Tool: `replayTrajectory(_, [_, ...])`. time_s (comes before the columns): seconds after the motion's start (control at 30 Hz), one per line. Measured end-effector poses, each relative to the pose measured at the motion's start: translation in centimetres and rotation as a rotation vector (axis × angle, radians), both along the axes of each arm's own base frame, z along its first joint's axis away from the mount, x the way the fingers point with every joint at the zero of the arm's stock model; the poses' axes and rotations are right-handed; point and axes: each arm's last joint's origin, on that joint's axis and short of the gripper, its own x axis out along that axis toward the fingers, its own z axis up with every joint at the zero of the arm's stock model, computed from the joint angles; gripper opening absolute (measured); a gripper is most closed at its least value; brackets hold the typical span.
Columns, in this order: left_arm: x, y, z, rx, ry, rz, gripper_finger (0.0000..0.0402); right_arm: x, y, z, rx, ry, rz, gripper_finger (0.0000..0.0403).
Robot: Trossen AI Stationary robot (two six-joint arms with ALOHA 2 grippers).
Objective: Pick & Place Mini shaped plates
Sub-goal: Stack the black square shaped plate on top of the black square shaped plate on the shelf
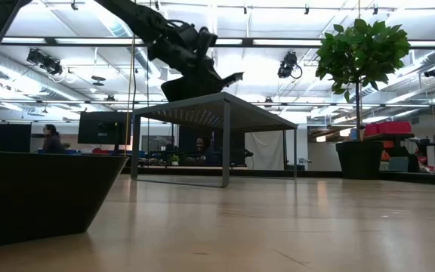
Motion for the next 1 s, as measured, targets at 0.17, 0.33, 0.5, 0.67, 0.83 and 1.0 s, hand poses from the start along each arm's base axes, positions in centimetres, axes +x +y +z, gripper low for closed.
replayTrajectory(0.17, [0.6, 0.1, -1.3, 0.004, 0.018, -0.031, 0.0009, 0.0, 0.0, 0.0, 0.000, 0.000, 0.000, 0.0020])
replayTrajectory(0.33, [0.9, -0.3, -1.5, 0.038, 0.020, -0.071, 0.0009, 0.0, 0.0, 0.0, 0.000, 0.000, 0.000, 0.0020])
replayTrajectory(0.5, [1.1, -0.6, -1.5, 0.067, 0.016, -0.094, 0.0009, 0.0, 0.0, 0.0, 0.000, 0.000, 0.000, 0.0020])
replayTrajectory(0.67, [1.4, -0.9, -1.6, 0.100, 0.023, -0.103, 0.0009, 0.0, 0.0, 0.0, 0.000, 0.000, 0.000, 0.0020])
replayTrajectory(0.83, [1.4, -1.0, -1.6, 0.147, 0.023, -0.119, 0.0009, 0.0, 0.0, 0.0, 0.000, 0.000, 0.000, 0.0020])
replayTrajectory(1.0, [1.5, -1.0, -1.6, 0.177, 0.039, -0.100, 0.0009, 0.0, 0.0, 0.0, 0.000, 0.000, 0.000, 0.0020])
